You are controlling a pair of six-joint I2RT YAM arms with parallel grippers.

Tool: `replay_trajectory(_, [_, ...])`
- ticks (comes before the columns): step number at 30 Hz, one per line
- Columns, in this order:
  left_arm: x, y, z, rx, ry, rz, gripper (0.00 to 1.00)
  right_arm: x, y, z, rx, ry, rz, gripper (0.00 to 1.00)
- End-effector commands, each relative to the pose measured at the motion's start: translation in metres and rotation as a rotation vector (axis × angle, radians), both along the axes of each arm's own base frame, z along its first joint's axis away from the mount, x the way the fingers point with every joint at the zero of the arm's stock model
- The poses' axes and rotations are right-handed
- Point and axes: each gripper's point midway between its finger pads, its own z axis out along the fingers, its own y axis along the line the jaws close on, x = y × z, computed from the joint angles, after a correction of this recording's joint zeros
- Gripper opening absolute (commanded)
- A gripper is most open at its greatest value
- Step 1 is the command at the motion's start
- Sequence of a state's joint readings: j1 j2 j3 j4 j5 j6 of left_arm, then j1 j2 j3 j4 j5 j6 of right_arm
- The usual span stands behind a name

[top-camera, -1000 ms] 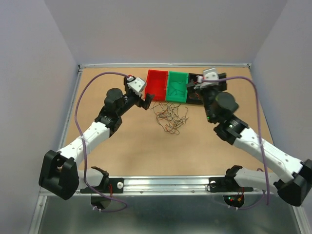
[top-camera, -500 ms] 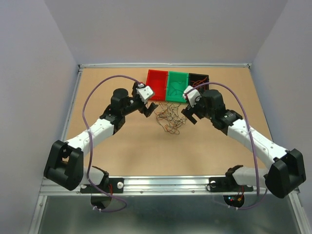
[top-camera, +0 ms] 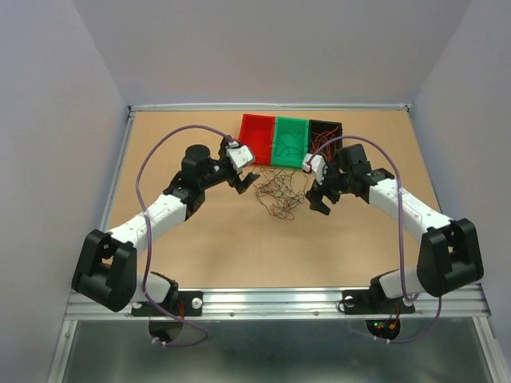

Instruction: Untangle the cables

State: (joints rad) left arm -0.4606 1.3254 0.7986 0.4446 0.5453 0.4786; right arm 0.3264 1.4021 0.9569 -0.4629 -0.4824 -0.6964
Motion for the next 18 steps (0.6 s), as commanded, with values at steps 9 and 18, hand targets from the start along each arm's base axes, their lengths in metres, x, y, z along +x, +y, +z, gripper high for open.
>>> replay_trajectory(9, [0.0, -0.002, 0.022, -0.009, -0.069, -0.028, 0.99, 0.008, 0.022, 0.038, 0.158, -0.234, 0.103, 0.84])
replay_trajectory(18, [-0.004, -0.002, 0.023, -0.002, -0.075, -0.044, 0.99, 0.021, 0.029, 0.011, 0.167, -0.19, 0.091, 0.76])
